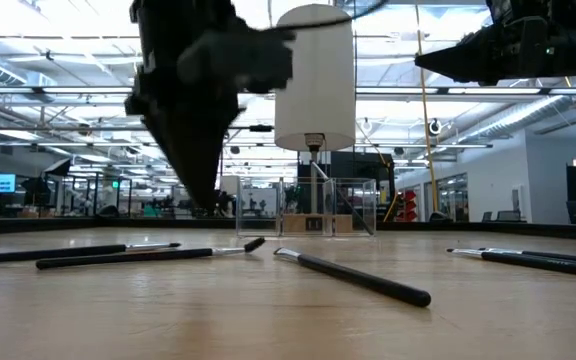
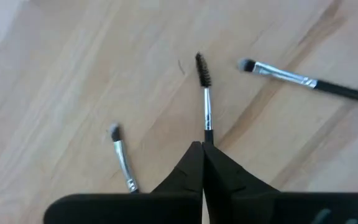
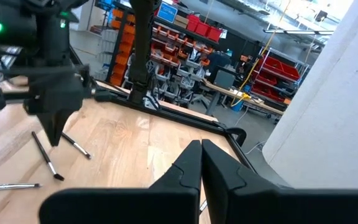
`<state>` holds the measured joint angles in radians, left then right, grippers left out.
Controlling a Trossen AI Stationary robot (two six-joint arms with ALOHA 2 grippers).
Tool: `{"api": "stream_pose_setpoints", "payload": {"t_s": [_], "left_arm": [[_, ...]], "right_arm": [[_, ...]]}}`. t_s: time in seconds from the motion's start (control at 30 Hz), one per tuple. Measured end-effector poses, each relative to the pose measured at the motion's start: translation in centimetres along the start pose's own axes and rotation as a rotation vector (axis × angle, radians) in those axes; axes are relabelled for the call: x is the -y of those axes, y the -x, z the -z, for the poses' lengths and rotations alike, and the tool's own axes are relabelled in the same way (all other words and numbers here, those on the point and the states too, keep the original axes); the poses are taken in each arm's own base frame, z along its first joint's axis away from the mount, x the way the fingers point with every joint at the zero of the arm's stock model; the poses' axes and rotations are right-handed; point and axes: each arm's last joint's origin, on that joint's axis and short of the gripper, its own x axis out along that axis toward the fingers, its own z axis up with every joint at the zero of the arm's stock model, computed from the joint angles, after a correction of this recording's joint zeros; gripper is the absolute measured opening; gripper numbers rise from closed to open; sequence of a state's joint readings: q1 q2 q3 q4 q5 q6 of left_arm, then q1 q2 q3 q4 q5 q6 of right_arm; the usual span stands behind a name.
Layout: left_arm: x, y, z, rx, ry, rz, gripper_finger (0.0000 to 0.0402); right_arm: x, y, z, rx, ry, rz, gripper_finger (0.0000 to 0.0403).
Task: Put items in baskets/containers
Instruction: Put the brow brush into the transparent organizer
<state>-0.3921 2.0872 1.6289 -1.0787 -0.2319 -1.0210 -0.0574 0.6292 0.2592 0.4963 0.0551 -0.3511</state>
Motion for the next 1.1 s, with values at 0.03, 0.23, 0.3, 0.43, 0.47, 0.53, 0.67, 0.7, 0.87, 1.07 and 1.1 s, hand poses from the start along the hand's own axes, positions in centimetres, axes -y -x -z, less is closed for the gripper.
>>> {"api": "stream_pose_setpoints", "payload": {"t_s": [0.03, 0.23, 0.3, 0.43, 0.47, 0.53, 0.67, 0.7, 0.87, 1.07, 1.1], "left_arm": [[-0.1, 0.4, -0.1, 0.006, 0.004, 0.007, 0.0], [0.2, 1.1, -0.4, 0.025, -0.024, 0.08, 0.0038], [0.5, 1.0, -0.4, 0.029, -0.037, 0.103, 0.0059], [0.8, 0.8, -0.5, 0.029, -0.043, 0.133, 0.0109], [0.7, 0.8, -0.6, 0.028, -0.041, 0.131, 0.0121], [0.5, 0.7, -0.8, 0.027, -0.033, 0.129, 0.0141], [0.2, 0.5, -1.4, 0.009, -0.016, 0.137, 0.0161], [0.1, 0.4, -1.6, 0.004, -0.011, 0.136, 0.0162], [-0.1, -1.1, -1.8, -0.069, -0.037, 0.114, 0.0154], [0.2, -3.0, -1.6, -0.145, -0.044, 0.101, 0.0159], [0.2, -3.0, -1.6, -0.149, -0.044, 0.096, 0.0162]], "right_arm": [[0.0, 0.0, 0.0, -0.001, -0.006, 0.0, 0.0], [0.0, 0.0, 0.0, 0.0, -0.024, 0.0, 0.0], [0.0, 0.0, 0.0, 0.0, -0.024, 0.0, 0.0], [0.0, 0.0, 0.0, 0.0, -0.024, 0.0, 0.0], [0.0, 0.0, 0.0, -0.001, -0.024, 0.0, 0.0], [0.0, 0.0, 0.0, 0.0, -0.024, 0.0, 0.0], [0.0, 0.0, 0.0, 0.0, -0.016, 0.0, 0.0], [0.0, 0.0, 0.0, 0.001, -0.016, 0.001, 0.0], [0.0, 0.0, 0.0, 0.001, -0.018, 0.0, 0.0], [0.0, 0.0, 0.0, -0.001, -0.024, 0.0, 0.0], [0.0, 0.0, 0.0, 0.0, -0.024, 0.0, 0.0]]}}
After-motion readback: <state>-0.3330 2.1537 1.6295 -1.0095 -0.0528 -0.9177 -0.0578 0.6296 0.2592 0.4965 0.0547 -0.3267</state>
